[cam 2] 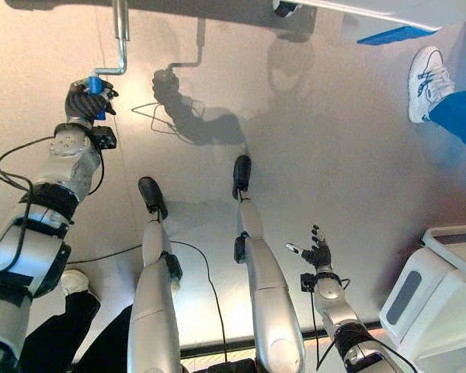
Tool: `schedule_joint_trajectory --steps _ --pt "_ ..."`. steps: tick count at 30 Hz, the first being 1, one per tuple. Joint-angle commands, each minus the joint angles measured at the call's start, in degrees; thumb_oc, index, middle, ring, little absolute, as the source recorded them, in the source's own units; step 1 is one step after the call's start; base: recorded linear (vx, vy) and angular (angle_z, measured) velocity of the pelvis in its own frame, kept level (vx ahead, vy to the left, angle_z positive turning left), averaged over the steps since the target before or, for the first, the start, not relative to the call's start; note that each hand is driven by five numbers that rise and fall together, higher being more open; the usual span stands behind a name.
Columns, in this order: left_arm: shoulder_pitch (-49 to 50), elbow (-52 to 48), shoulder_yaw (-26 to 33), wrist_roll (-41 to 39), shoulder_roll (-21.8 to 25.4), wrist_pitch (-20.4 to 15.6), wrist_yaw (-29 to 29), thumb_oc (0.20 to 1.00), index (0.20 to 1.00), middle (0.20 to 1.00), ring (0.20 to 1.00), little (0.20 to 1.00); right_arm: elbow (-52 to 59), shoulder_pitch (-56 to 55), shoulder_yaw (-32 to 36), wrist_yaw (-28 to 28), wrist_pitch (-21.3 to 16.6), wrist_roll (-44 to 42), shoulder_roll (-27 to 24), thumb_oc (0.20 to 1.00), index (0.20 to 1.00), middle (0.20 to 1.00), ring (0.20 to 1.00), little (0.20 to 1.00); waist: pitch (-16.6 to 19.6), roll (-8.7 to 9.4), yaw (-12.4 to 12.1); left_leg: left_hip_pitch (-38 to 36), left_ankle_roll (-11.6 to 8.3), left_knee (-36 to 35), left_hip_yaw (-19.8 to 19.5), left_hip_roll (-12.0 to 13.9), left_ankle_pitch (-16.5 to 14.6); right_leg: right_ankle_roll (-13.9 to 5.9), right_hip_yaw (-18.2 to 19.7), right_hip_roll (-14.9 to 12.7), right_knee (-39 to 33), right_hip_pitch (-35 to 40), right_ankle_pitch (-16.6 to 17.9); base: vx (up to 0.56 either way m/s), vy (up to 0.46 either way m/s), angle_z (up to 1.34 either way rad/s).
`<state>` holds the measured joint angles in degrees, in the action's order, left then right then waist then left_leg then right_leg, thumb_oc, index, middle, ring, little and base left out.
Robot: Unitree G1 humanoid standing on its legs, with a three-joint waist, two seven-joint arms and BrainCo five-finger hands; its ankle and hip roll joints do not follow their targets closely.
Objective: Raise the hospital bed
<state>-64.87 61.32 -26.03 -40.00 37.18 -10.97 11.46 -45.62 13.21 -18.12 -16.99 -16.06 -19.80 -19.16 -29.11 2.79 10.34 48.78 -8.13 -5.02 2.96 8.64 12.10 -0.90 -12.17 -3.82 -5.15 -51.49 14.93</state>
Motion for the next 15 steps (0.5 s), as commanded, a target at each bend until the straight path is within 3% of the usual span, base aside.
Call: schedule_joint_trajectory --steps 1,15 --pt "-3.55 6.45 2.57 0.18 10.69 -0.58 5.70 0.200 0.200 0.200 0.200 0.200 2.60 -6.42 1.00 -1.45 -1.03 -1.08 -0.96 1.000 1.000 1.000 1.000 1.000 -0.68 3.30 -0.81 -2.39 3.91 0.02 1.16 -4.58 -3.84 -10.12 3.64 -3.34 0.15 4.16 -2.21 0.01 -0.045 -0.06" --pt "-4.50 5.64 2.54 1.85 8.78 -0.25 6.74 0.200 0.200 0.200 0.200 0.200 7.47 -7.90 0.80 -2.54 -2.50 -0.58 -2.25 1.000 1.000 1.000 1.000 1.000 -0.68 3.44 1.91 -0.14 3.51 0.02 3.35 -2.77 -4.39 -9.60 5.73 -1.67 0.15 -0.88 -1.86 0.02 -0.055 -0.07"
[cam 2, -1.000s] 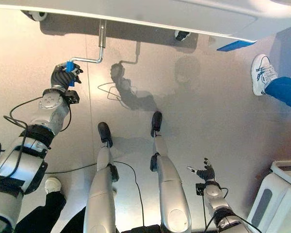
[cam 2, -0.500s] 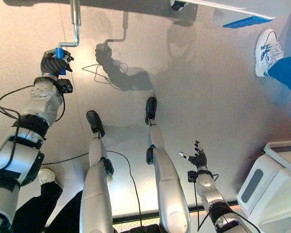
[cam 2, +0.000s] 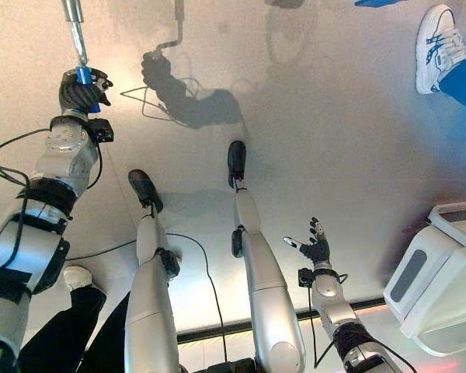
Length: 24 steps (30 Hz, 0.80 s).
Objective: Raise the hospital bed
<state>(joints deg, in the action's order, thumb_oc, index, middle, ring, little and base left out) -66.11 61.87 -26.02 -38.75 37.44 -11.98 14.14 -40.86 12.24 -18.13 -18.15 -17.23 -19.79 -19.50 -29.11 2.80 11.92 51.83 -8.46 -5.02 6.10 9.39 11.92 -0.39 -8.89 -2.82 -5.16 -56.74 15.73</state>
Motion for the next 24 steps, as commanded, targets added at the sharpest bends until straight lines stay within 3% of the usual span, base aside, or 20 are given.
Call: schedule_joint_trajectory --steps 1,24 --pt "-3.11 4.82 2.56 0.78 8.37 0.79 4.09 0.200 0.200 0.200 0.200 0.200 2.89 -7.01 0.83 -1.45 -1.37 -0.46 -1.96 1.000 1.000 1.000 1.000 1.000 -0.69 3.36 0.54 -3.20 3.83 0.02 0.43 -3.41 -4.27 -10.07 2.65 -2.56 0.16 4.14 -2.66 0.01 -0.040 -0.07" --pt "-2.33 -0.34 2.54 1.47 -0.89 -0.59 3.41 0.200 0.200 0.200 0.200 0.200 -1.88 -5.53 -1.77 -1.09 -0.32 1.83 -0.97 1.000 1.000 1.000 1.000 1.000 -0.69 1.89 3.29 -8.82 2.37 0.02 4.51 -1.67 -4.73 -9.06 4.69 -0.05 1.33 5.90 -3.13 -0.01 -0.045 -0.06"
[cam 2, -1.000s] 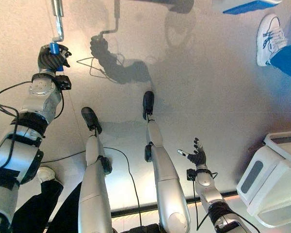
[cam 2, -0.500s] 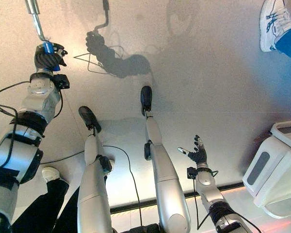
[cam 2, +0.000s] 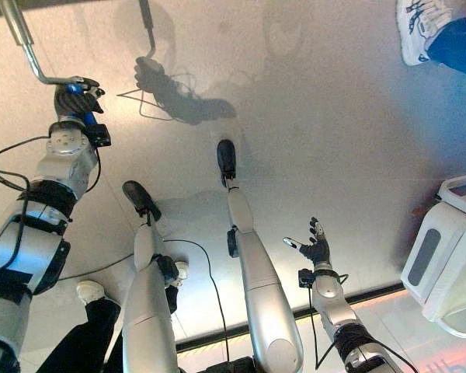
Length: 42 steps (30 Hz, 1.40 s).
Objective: Raise the hospital bed
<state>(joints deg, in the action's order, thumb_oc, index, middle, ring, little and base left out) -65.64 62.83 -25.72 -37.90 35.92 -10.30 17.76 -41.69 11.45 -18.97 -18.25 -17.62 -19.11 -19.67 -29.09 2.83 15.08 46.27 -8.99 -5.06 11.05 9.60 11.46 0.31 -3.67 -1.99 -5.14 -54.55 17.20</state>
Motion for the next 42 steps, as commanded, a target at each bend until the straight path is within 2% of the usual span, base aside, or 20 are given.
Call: schedule_joint_trajectory --steps 1,10,17,24,31,32,33,38,42 --pt "-2.74 -1.33 2.26 0.63 0.60 -2.27 -0.18 0.200 0.200 0.200 0.200 0.200 -1.08 -4.76 -0.93 -0.98 0.05 1.15 -0.81 1.000 1.000 1.000 1.000 1.000 -0.70 1.85 0.11 -3.31 2.89 0.06 -0.42 -1.87 -4.28 -9.76 -0.51 -0.87 1.35 3.73 -4.63 -0.01 -0.073 -0.09" --pt "0.91 -5.85 2.45 0.18 -4.80 -3.27 -0.96 0.200 0.200 0.200 0.200 0.200 -7.54 -3.35 -1.39 -0.29 2.23 3.50 -0.42 1.000 1.000 1.000 1.000 1.000 -0.69 -0.49 0.16 -9.68 2.64 0.06 0.32 -1.97 -4.50 -9.12 -0.88 -0.73 2.90 9.26 -5.88 -0.01 -0.034 -0.04" --pt "3.47 -8.64 2.64 -0.68 -6.67 -3.84 -1.87 0.200 0.200 0.200 0.200 0.200 -10.97 -2.80 -0.07 0.35 3.10 3.54 -0.28 1.000 1.000 1.000 1.000 1.000 -0.64 -1.93 -0.26 -14.07 2.91 0.06 -0.50 -2.81 -4.99 -8.91 -1.60 -1.19 2.63 14.42 -6.15 -0.02 -0.011 0.01" --pt "7.51 -13.69 2.89 -2.30 -6.91 -4.93 -2.54 0.200 0.200 0.200 0.200 0.200 -13.54 -2.69 1.84 0.89 4.13 3.17 -0.51 1.000 1.000 1.000 1.000 1.000 0.58 -3.57 -1.82 -17.63 3.44 0.06 -1.46 -4.14 -5.25 -8.83 -2.60 -2.31 1.52 19.53 -6.06 -0.01 0.026 0.04" --pt "9.59 -17.13 2.77 -3.83 -6.28 -5.87 -3.15 0.200 0.200 0.200 0.200 0.200 -14.86 -2.88 3.01 1.20 4.45 2.79 -0.70 1.000 1.000 1.000 1.000 1.000 1.50 -3.73 -2.94 -19.07 3.81 0.06 -2.33 -5.05 -5.22 -8.81 -3.41 -2.88 1.04 21.97 -6.02 0.00 0.047 0.15" --pt "9.89 -17.71 2.81 -4.20 -6.34 -6.09 -3.07 0.200 0.200 0.200 0.200 0.200 -15.44 -2.75 3.17 1.21 4.61 2.79 -0.66 1.000 1.000 1.000 1.000 1.000 1.70 -3.64 -3.17 -19.24 3.87 0.06 -2.53 -5.18 -5.15 -8.85 -3.67 -3.08 0.81 22.41 -5.94 -0.09 0.010 0.10" --pt "10.36 -18.20 2.67 -4.34 -6.03 -6.14 -3.40 0.200 0.200 0.200 0.200 0.200 -15.48 -2.67 3.27 1.34 4.65 2.71 -0.67 1.000 1.000 1.000 1.000 1.000 1.44 -3.24 -3.26 -18.79 4.23 0.06 -2.28 -5.46 -3.54 -8.41 -4.07 -3.36 1.09 22.01 -4.68 -0.09 0.024 0.17" --pt "12.57 -20.86 3.16 -5.54 -5.26 -6.87 -3.55 0.200 0.200 0.200 0.200 0.200 -16.92 -2.50 3.56 1.66 4.98 2.52 -0.34 1.000 1.000 1.000 1.000 1.000 2.20 -2.83 -4.20 -19.34 4.59 0.06 -2.88 -5.74 -3.53 -8.43 -4.66 -3.71 0.69 23.38 -4.73 -0.01 0.051 0.12" --pt "16.40 -25.13 4.26 -6.60 -2.88 -7.60 -4.15 0.200 0.200 0.200 0.200 0.200 -16.35 -3.25 4.15 2.04 5.26 2.96 -0.50 1.000 1.000 1.000 1.000 1.000 2.72 -2.38 -5.44 -19.79 4.92 0.06 -3.50 -6.15 -3.43 -8.49 -5.08 -4.02 0.45 24.42 -4.73 0.01 0.047 0.06"
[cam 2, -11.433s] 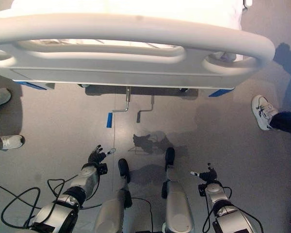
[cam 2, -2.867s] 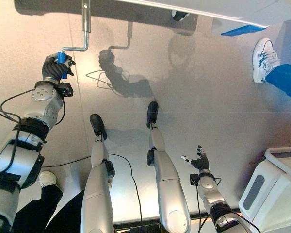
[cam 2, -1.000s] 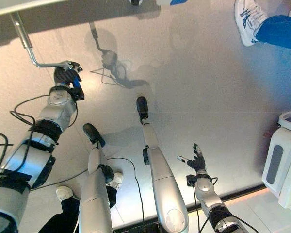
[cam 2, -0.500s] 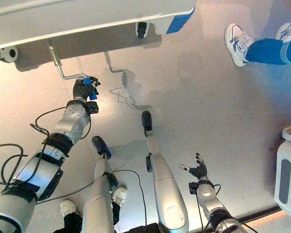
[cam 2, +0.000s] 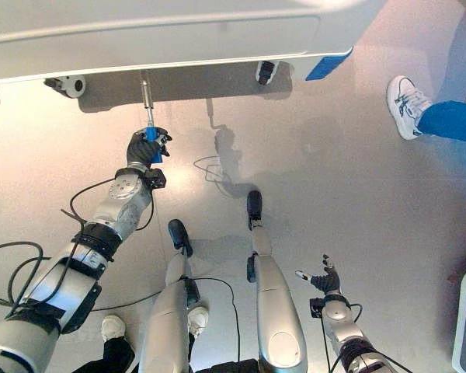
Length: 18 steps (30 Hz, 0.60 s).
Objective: Raise the hospital bed
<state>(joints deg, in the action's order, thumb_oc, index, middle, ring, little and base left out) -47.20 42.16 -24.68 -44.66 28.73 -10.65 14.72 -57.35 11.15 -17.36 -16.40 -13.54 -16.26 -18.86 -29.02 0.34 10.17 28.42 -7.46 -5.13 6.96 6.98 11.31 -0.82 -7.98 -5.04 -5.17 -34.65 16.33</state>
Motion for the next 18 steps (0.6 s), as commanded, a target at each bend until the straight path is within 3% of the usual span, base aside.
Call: schedule_joint_trajectory --steps 1,18 --pt "-2.02 -4.49 3.23 0.17 4.32 -7.24 -1.10 0.200 0.200 0.200 0.200 0.200 -0.69 -2.95 2.53 0.19 1.18 0.11 -1.31 1.000 1.000 1.000 1.000 1.000 2.65 0.11 -0.51 -1.94 3.38 0.13 0.58 -3.53 -3.28 -7.36 -0.77 -0.97 0.48 4.53 -3.86 0.00 0.045 0.10" --pt "2.14 -7.64 7.32 -2.23 11.69 -8.40 -1.45 0.200 0.200 0.200 0.200 0.200 -1.49 -2.90 3.60 0.84 1.47 0.52 -1.04 1.000 1.000 1.000 1.000 1.000 2.89 1.58 -3.97 -0.42 4.29 0.13 -2.43 -4.73 -2.80 -8.29 -3.37 -2.82 0.17 5.61 -3.92 0.01 0.046 0.08"
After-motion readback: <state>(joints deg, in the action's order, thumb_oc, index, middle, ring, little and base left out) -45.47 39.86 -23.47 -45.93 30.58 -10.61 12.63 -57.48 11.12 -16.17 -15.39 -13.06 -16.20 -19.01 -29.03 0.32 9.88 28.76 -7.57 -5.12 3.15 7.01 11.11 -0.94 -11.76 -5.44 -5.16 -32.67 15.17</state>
